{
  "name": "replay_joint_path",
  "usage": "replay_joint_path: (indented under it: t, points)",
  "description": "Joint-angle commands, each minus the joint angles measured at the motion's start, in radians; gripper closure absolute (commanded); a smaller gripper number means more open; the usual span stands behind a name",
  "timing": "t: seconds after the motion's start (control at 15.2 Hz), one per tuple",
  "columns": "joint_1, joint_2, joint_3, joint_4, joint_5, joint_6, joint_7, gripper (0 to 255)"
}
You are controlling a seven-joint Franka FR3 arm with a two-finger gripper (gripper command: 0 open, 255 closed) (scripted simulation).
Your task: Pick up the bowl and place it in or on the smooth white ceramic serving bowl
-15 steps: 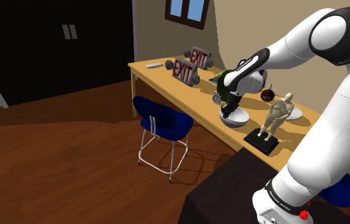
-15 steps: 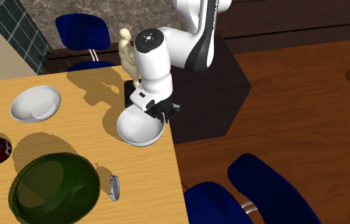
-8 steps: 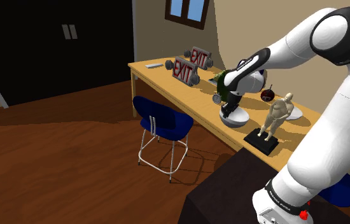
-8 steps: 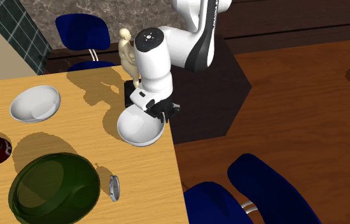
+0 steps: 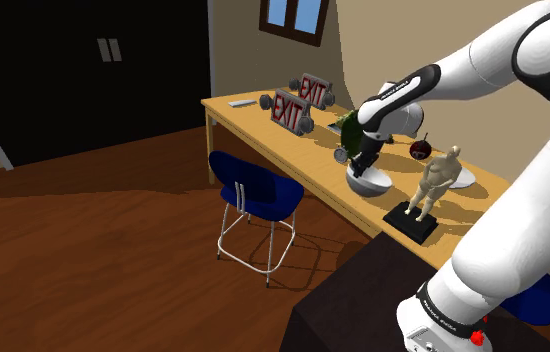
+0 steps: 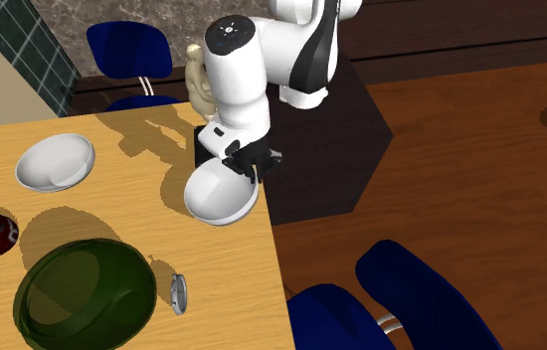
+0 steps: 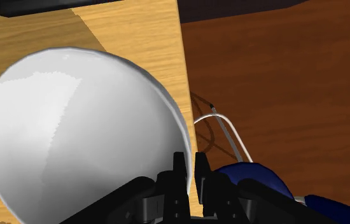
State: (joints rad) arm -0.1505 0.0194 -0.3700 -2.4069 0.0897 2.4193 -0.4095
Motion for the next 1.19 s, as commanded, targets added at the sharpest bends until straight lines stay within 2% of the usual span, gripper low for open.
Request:
replay_joint_path:
  t: [0.0,1.12]
  points:
    - [-0.001,-0.020,-0.002,0.008,-0.014,-0.027,0.009,255]
    - [-0.006,-0.168,0.008,0.106,-0.090,-0.261,0.074,255]
